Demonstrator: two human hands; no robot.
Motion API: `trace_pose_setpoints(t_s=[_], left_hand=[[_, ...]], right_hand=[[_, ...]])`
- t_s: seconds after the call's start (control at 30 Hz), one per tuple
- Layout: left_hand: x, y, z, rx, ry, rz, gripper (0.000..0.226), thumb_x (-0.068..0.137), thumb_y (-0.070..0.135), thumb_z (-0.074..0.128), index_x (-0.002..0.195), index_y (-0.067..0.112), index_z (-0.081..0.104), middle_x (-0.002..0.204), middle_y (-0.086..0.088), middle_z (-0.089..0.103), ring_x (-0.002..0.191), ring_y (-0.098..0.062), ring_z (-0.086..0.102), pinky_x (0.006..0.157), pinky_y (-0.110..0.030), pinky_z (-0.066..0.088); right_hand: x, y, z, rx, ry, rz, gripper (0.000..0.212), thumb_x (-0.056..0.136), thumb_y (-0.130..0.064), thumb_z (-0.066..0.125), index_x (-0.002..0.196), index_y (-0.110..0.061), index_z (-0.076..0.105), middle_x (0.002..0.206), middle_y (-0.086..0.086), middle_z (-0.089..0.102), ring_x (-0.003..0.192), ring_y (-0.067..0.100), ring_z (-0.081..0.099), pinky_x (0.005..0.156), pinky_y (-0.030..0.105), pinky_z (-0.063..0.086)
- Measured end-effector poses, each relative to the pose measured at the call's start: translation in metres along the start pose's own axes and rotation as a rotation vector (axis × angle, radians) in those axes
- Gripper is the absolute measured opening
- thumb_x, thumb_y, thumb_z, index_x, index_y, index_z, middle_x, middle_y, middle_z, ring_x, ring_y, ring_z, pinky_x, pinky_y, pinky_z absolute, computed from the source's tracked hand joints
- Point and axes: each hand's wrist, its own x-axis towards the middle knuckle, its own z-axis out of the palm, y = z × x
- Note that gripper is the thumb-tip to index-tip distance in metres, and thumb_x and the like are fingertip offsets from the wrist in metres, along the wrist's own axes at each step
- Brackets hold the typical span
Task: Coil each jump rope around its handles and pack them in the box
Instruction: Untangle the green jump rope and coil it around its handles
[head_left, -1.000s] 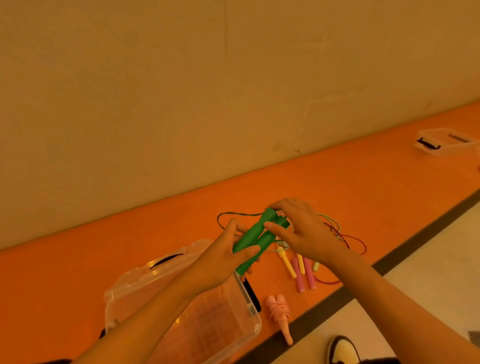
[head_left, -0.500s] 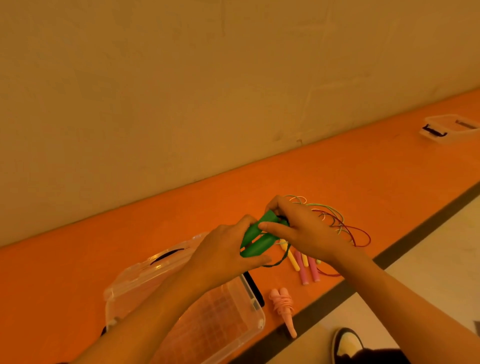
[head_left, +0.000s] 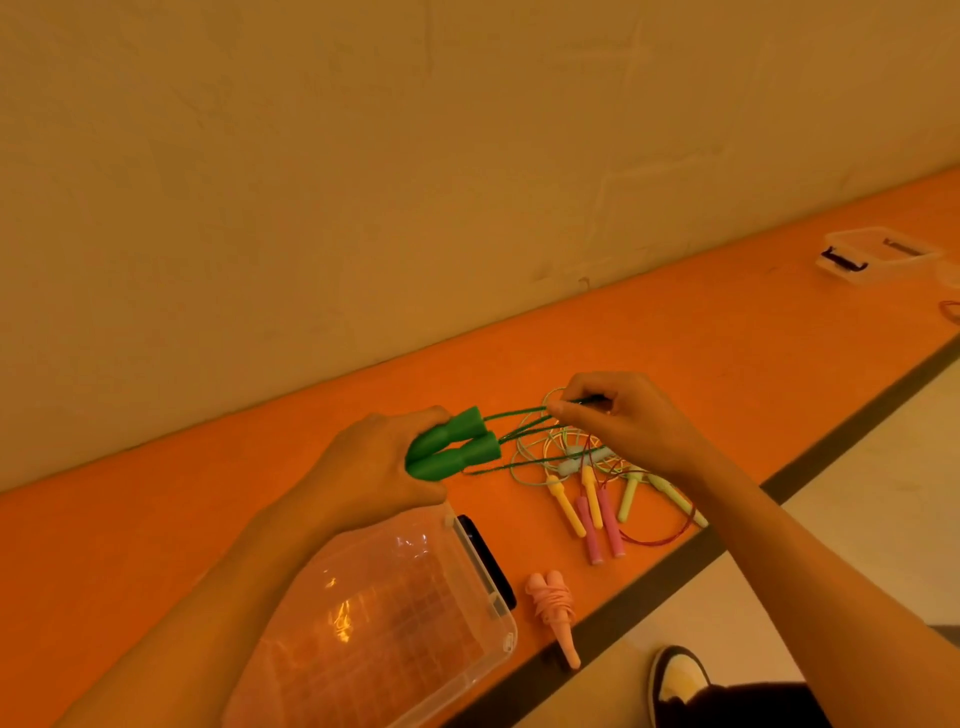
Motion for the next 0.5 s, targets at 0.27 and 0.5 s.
trace_pose_setpoints(t_s=[0.27,0.5], left_hand=[[-0.004,-0.011,-0.009,0.034,0.104,-0.024,0.036,0.066,0.041,0.068,0.1,0.04,0.057,0.067,0.012,0.061,0.058,-0.005,0.055,0.051,-0.028,0.038],[-0.002,-0.001,0.006,-0.025,0.057,0.021,0.056,0.077,0.061,0.074,0.123,0.055,0.043,0.089,0.017,0.066,0.076,-0.005,0.06,0.066,-0.03,0.05]], right_hand=[[0.0,0.008,-0.03,0.058,0.133,0.064,0.026,0.087,-0.046,0.059,0.088,-0.022,0.069,0.082,0.01,0.065,0.072,0.025,0.058,0.065,0.035,0.044],[-0.002,0.015,-0.036,0.003,0.065,0.089,0.03,0.087,-0.05,0.054,0.089,-0.023,0.067,0.083,0.01,0.065,0.069,0.017,0.055,0.063,0.031,0.043]])
